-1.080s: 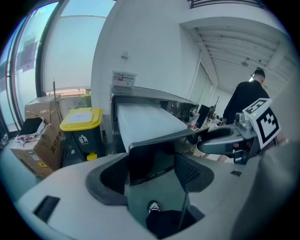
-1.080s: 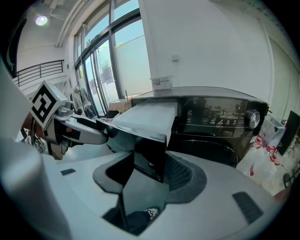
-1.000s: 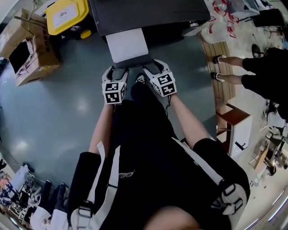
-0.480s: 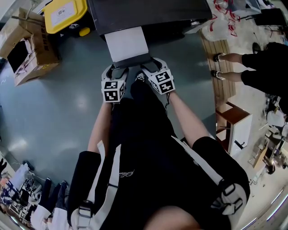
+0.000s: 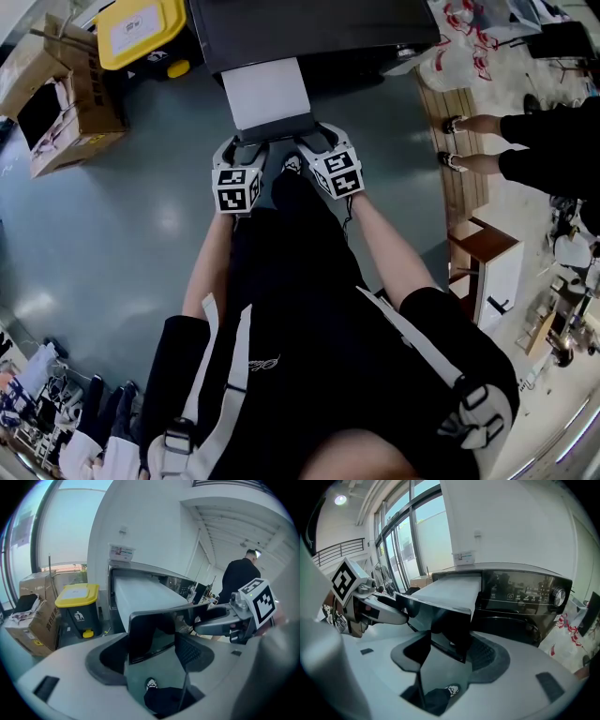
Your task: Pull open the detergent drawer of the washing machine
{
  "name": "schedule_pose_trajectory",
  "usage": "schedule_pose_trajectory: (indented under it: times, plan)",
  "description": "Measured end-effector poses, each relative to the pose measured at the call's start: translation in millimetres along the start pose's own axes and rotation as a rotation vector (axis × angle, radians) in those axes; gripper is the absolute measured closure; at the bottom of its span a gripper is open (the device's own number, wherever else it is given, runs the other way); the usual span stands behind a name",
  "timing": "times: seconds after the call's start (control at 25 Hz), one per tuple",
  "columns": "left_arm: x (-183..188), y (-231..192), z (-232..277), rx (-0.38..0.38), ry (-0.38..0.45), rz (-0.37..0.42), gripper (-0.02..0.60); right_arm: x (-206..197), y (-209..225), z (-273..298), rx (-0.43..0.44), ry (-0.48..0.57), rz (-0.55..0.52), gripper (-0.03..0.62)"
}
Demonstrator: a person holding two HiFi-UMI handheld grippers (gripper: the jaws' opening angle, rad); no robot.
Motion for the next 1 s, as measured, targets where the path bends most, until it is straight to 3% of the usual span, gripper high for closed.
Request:
schedule_pose_trajectory:
  times: [0.28, 1.0]
  plan:
    - [-2, 1, -4, 0.001, -0.020, 0.032, 0.279, -3, -4, -4, -0.013, -0.007, 0.001, 0.344]
    - [-16, 10, -13, -0.005, -0.040, 0.014, 0.278, -16, -14, -13, -0.016, -0.023, 0.014, 0.344]
Point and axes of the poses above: the fingertips, and each gripper's own axes: z forward along the fingers, y to its right, x out of its top, the point moved 9 cm from there along -z, backward along the fingers, and after that the axes turned 6 degrees about -y, right-handed, at the moved point
